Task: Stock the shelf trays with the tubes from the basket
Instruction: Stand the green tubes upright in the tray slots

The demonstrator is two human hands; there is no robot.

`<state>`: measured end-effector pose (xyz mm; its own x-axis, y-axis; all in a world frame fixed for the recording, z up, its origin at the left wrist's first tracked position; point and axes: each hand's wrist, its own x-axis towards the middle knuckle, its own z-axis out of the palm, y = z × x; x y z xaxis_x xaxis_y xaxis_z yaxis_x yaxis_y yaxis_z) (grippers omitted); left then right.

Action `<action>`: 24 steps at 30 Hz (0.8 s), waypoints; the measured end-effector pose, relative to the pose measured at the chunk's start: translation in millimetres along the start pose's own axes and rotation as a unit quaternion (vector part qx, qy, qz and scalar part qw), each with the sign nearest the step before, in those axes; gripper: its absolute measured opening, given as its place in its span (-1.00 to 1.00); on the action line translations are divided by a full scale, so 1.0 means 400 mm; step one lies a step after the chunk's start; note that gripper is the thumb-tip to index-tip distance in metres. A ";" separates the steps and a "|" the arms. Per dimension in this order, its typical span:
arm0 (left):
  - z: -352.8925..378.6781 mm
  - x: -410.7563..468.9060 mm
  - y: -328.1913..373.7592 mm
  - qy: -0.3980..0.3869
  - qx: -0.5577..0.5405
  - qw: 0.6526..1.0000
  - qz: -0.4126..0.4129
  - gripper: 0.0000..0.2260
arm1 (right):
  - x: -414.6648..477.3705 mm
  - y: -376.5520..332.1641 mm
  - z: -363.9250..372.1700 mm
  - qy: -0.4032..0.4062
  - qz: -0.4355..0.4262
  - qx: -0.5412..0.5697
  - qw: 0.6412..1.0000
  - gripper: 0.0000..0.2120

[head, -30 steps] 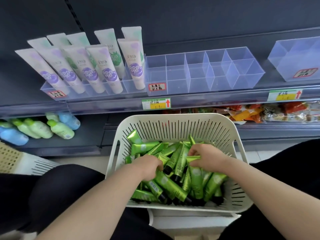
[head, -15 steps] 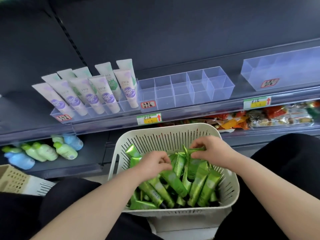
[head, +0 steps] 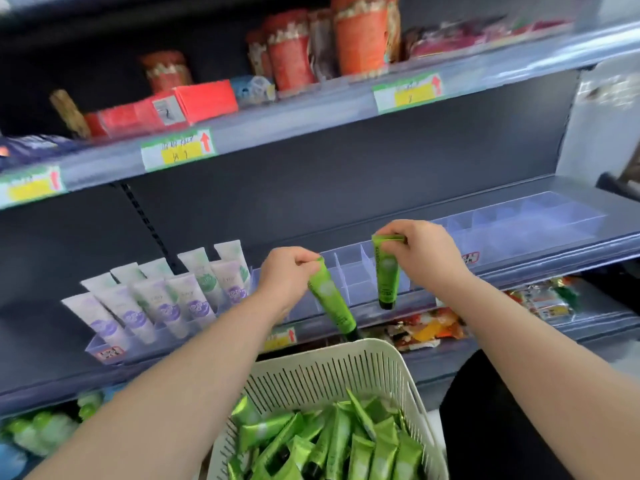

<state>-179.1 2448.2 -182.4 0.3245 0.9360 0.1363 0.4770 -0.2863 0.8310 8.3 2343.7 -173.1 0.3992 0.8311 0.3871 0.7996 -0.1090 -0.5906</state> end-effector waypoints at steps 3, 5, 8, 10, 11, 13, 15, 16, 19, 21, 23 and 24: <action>0.005 0.079 0.065 0.078 -0.005 0.996 0.050 -0.88 | 0.079 0.000 -0.013 0.039 -0.010 0.005 0.999 -0.84; 0.015 0.122 0.099 0.115 -0.020 0.990 0.074 -0.87 | 0.130 0.004 -0.010 0.063 -0.021 0.001 0.998 -0.82; 0.039 0.183 0.131 0.153 -0.011 0.983 0.096 -0.85 | 0.201 0.025 0.008 0.079 -0.032 -0.014 0.996 -0.81; 0.056 0.220 0.142 0.167 0.004 0.981 0.103 -0.85 | 0.234 0.051 0.029 0.080 -0.030 -0.014 0.996 -0.81; 0.066 0.238 0.144 0.168 0.009 0.981 0.101 -0.84 | 0.247 0.066 0.043 0.077 -0.027 -0.015 0.997 -0.81; 0.091 0.276 0.145 0.161 0.005 0.982 0.098 -0.84 | 0.269 0.096 0.068 0.058 -0.018 -0.017 0.998 -0.80; 0.121 0.309 0.144 0.149 -0.009 0.984 0.094 -0.84 | 0.282 0.125 0.091 0.025 -0.011 -0.022 0.999 -0.80; 0.137 0.324 0.144 0.141 -0.010 0.986 0.092 -0.84 | 0.286 0.141 0.103 0.006 -0.011 -0.028 1.000 -0.80; 0.186 0.353 0.142 0.102 0.041 0.988 0.106 -0.83 | 0.285 0.183 0.129 -0.035 -0.021 -0.037 0.998 -0.80; 0.213 0.365 0.138 0.073 0.083 0.986 0.127 -0.82 | 0.296 0.200 0.132 -0.044 -0.020 -0.035 0.998 -0.79; 0.233 0.375 0.131 0.050 0.115 0.981 0.145 -0.81 | 0.310 0.207 0.131 -0.051 -0.025 -0.046 0.997 -0.79; 0.243 0.378 0.128 0.041 0.129 0.979 0.152 -0.81 | 0.316 0.209 0.133 -0.051 -0.028 -0.048 0.997 -0.79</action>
<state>-26.4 2555.4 -171.6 0.4223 0.8100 0.4069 0.5623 -0.5862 0.5832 101.7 2468.6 -211.0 0.3084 0.8881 0.3408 0.8610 -0.1083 -0.4969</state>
